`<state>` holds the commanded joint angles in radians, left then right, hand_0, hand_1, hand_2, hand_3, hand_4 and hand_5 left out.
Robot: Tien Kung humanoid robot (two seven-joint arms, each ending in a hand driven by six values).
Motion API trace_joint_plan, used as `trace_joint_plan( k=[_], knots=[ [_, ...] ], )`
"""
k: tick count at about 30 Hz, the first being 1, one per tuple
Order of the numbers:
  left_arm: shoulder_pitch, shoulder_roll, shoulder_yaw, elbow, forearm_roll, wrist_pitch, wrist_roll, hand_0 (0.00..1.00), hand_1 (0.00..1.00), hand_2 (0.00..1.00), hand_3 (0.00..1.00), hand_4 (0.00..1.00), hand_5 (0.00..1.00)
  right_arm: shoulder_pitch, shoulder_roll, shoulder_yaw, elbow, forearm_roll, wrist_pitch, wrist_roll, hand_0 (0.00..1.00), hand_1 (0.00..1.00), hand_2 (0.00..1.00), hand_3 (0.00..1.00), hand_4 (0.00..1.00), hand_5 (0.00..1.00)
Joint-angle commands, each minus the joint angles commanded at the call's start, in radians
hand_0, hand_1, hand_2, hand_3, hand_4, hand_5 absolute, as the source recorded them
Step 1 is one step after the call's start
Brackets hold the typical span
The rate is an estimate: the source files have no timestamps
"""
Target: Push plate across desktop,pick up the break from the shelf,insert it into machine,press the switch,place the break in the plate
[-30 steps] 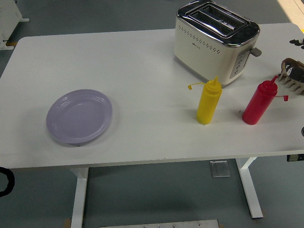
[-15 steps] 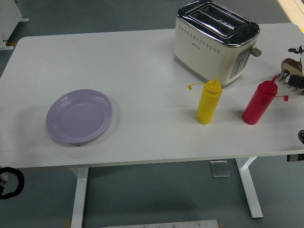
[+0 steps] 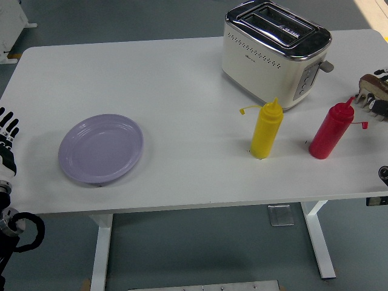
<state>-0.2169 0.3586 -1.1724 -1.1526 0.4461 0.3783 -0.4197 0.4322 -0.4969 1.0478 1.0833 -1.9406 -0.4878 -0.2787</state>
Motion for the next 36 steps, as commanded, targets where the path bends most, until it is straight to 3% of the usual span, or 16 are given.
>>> trace_joint_plan(
  k=[3,4,15,28,36],
  knots=[
    [-0.015,-0.009,0.04,0.011,-0.007,0.001,0.0,0.862,0.803,0.769,0.753,0.781,0.998,0.007,0.002,-0.008,-0.009,0.007,-0.022,-0.001,0.641,0.61,0.554,0.6,0.579,0.061],
    [-0.018,-0.01,0.048,0.013,-0.008,0.001,0.0,0.862,0.801,0.767,0.738,0.78,0.998,0.008,0.002,-0.01,-0.011,0.008,-0.025,-0.001,0.624,0.6,0.539,0.553,0.539,0.044],
    [-0.061,-0.041,0.148,0.029,-0.018,-0.003,0.02,0.861,0.801,0.764,0.731,0.78,0.998,0.018,0.012,-0.031,-0.038,-0.006,-0.044,-0.005,0.614,0.594,0.531,0.543,0.537,0.044],
    [-0.09,-0.051,0.235,-0.012,-0.033,-0.009,0.046,0.857,0.797,0.76,0.725,0.779,0.998,0.02,0.02,-0.045,-0.035,0.011,-0.078,0.006,0.592,0.586,0.522,0.522,0.556,0.041],
    [-0.1,-0.054,0.286,-0.043,-0.036,-0.012,0.057,0.854,0.796,0.756,0.717,0.783,0.998,0.022,0.02,-0.041,-0.034,0.021,-0.106,0.012,0.565,0.568,0.498,0.494,0.494,0.033]
  ],
)
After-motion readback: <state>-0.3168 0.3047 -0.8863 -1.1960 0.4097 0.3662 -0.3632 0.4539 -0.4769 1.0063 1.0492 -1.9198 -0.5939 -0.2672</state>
